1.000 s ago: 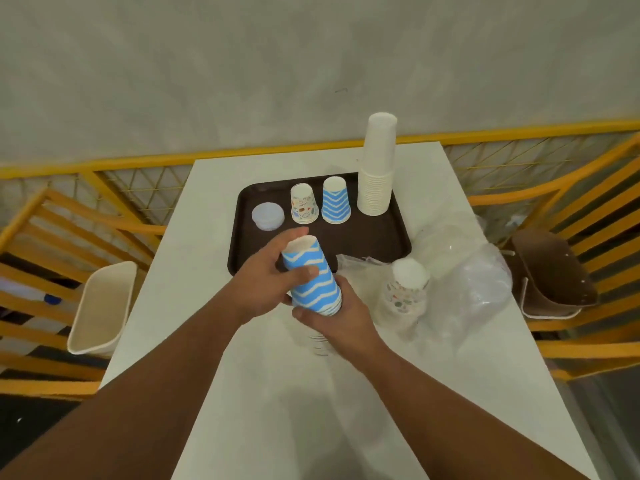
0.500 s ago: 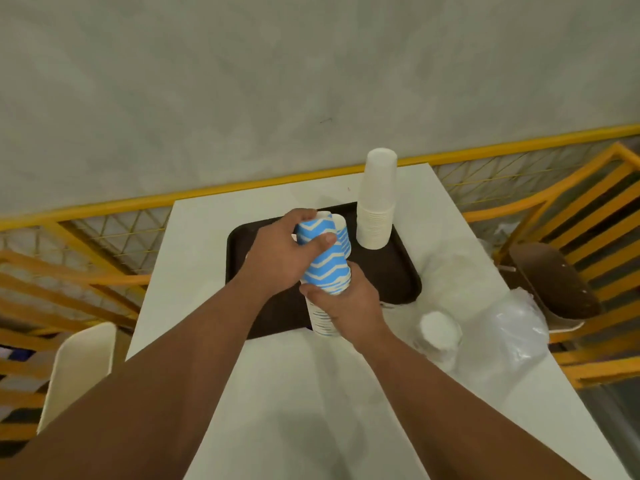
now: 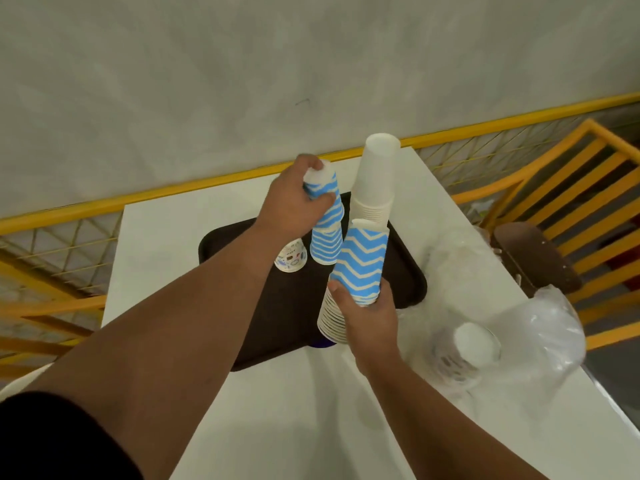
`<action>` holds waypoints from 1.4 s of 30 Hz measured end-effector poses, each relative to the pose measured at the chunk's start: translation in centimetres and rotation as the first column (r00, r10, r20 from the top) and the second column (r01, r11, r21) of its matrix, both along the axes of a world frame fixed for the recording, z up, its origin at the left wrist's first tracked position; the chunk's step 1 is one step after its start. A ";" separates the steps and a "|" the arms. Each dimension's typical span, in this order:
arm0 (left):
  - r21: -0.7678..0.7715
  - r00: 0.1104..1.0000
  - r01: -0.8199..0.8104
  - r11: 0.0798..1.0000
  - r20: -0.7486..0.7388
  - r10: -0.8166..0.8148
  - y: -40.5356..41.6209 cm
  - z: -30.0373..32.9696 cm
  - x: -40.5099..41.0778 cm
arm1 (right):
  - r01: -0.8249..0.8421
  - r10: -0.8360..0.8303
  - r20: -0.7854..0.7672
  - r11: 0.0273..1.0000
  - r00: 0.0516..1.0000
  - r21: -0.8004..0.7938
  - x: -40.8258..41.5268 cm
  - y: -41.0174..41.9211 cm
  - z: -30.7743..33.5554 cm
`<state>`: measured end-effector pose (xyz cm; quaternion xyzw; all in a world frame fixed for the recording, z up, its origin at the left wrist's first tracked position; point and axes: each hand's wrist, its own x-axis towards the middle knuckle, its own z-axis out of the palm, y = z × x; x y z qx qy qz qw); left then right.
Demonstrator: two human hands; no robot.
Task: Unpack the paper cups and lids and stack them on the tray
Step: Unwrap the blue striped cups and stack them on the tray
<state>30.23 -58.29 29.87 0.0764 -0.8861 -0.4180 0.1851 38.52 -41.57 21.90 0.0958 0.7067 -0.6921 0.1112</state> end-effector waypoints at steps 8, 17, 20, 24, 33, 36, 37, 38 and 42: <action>-0.155 0.967 0.097 0.983 0.248 -0.056 0.2 -5.6 -1.3 | -0.021 0.019 -0.026 0.997 0.999 -0.075 0.7 0.6 -0.4; -0.446 0.899 0.216 0.869 0.437 0.001 -0.8 -7.3 -1.1 | -0.080 0.082 0.018 0.993 0.996 -0.088 0.5 1.0 -0.5; -0.255 0.968 0.069 0.965 0.252 -0.003 0.2 -3.6 0.5 | -0.130 0.135 0.031 0.983 0.990 -0.126 0.3 1.1 0.1; 0.389 0.957 0.150 0.909 0.172 -0.232 2.7 0.9 5.0 | -0.258 0.272 0.058 0.950 0.961 -0.176 -0.1 1.4 1.0; 0.310 0.980 -0.074 0.948 0.200 0.011 3.7 -0.3 6.8 | -0.290 0.300 -0.045 0.943 0.953 0.162 -0.9 1.0 1.2; 0.308 0.980 -0.198 0.931 0.075 0.183 3.4 0.3 5.5 | -0.262 0.274 -0.018 0.935 0.962 0.237 -1.1 0.9 0.9; 0.349 0.976 -0.210 0.913 0.024 0.216 3.0 0.7 4.8 | -0.245 0.253 -0.002 0.941 0.968 0.234 -1.2 1.0 0.7; 0.381 0.972 -0.207 0.901 -0.026 0.235 2.3 1.2 4.0 | -0.222 0.225 0.012 0.950 0.974 0.219 -1.1 1.0 0.4; 0.291 0.965 -0.159 0.943 -0.156 0.211 0.8 1.8 0.6 | -0.117 0.113 0.032 0.975 0.993 0.191 -1.3 1.3 -0.4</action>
